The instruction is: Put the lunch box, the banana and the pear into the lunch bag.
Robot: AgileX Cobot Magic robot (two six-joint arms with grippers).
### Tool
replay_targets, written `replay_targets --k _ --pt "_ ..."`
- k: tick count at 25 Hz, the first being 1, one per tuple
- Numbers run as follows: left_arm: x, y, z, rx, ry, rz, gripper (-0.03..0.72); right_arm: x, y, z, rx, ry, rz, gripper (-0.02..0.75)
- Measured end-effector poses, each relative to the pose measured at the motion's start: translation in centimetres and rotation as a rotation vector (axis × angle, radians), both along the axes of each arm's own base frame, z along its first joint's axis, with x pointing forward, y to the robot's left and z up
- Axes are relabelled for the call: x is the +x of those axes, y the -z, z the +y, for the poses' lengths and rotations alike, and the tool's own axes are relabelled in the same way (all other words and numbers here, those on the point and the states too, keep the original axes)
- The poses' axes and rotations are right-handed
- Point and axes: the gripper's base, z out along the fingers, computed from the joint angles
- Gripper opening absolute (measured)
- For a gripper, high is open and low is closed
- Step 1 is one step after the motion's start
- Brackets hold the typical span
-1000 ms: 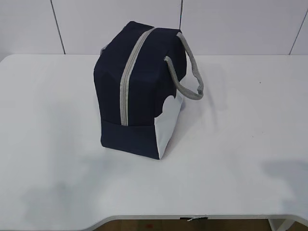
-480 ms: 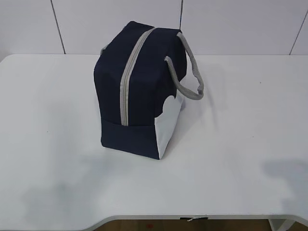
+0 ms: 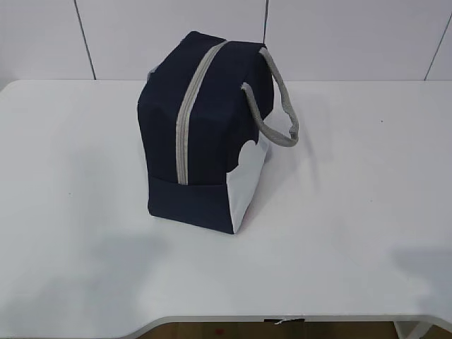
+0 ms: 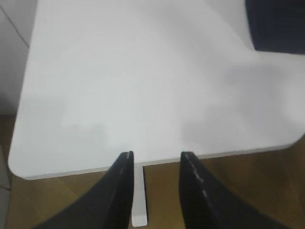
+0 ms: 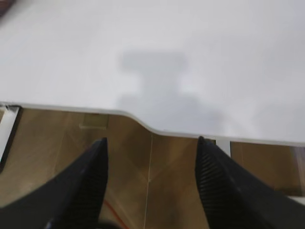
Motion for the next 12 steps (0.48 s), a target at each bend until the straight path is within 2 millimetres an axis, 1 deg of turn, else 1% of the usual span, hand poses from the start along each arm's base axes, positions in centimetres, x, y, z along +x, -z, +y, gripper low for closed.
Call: replay_targets --k 5,12 --pt "-1.4 0.0 0.0 -0.003 -0.102 -0.086 0.245 -2.0 0.0 0.0 0.000 0.000 -0.136 0.466" --pt "-1.4 0.1 0.0 -0.002 -0.124 -0.081 0.245 -2.2 0.0 0.0 0.000 0.000 -0.149 0.466"
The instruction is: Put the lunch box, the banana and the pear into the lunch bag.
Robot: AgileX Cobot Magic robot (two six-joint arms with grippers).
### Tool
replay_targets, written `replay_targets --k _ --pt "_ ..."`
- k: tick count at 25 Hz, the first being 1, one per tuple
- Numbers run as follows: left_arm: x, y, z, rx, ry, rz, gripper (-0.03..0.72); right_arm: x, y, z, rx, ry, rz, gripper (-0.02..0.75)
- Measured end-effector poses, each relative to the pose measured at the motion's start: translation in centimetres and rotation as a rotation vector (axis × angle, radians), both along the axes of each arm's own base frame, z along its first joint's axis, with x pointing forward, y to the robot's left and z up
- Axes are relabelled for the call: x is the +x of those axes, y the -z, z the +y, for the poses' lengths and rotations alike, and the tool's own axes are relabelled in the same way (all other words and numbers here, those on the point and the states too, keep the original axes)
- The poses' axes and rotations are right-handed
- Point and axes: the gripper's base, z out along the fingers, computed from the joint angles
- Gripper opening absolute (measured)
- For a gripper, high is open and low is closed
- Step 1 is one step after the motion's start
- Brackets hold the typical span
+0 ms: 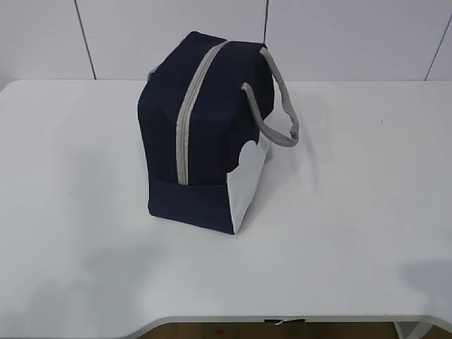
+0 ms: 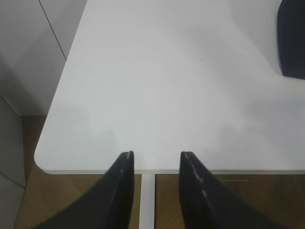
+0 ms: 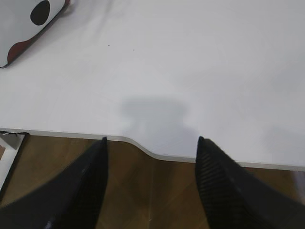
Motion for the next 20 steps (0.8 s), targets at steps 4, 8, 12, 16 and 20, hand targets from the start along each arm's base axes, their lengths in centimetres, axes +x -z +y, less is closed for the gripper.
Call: replay_targets --k 4,8,12,16,20 --pt "0.00 0.00 0.00 0.000 0.000 0.000 0.245 0.00 0.00 0.00 0.000 0.000 0.000 0.465" --pt "0.00 0.00 0.00 0.000 0.000 0.000 0.245 0.00 0.00 0.00 0.000 0.000 0.000 0.463" --pt "0.00 0.00 0.00 0.000 0.000 0.000 0.245 0.00 0.00 0.00 0.000 0.000 0.000 0.463" --pt "0.00 0.00 -0.01 -0.001 0.001 0.000 0.245 0.00 0.00 0.00 0.000 0.000 0.000 0.463" --pt "0.00 0.00 -0.01 -0.001 0.001 0.000 0.245 0.00 0.00 0.00 0.000 0.000 0.000 0.462"
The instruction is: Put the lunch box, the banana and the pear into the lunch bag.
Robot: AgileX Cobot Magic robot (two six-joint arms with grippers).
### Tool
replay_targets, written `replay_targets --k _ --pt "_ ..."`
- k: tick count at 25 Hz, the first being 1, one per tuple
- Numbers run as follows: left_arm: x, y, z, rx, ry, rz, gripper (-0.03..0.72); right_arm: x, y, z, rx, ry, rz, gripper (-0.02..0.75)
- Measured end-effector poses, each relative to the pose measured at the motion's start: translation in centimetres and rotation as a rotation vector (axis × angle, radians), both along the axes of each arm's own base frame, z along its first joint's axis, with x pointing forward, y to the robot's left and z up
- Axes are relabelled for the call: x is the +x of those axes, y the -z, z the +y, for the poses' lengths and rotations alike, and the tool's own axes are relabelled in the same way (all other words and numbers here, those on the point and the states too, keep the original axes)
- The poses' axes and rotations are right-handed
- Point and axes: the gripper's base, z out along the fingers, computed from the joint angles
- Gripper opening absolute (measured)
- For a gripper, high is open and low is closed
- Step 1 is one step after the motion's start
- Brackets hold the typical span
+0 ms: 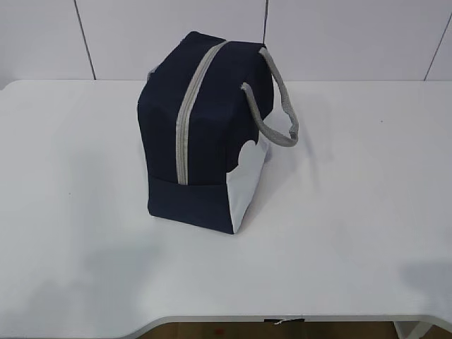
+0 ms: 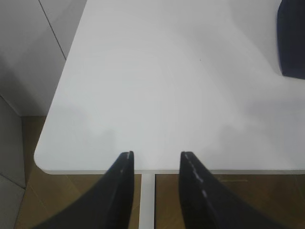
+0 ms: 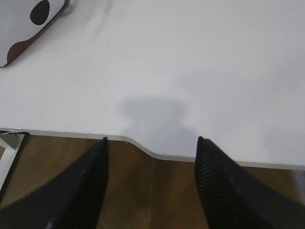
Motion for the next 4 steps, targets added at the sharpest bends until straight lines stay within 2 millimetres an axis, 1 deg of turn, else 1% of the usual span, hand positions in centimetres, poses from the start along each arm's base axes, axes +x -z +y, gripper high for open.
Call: replay_targets --k 4 --pt "0.00 0.00 0.00 0.000 0.000 0.000 0.245 0.00 0.00 0.00 0.000 0.000 0.000 0.462"
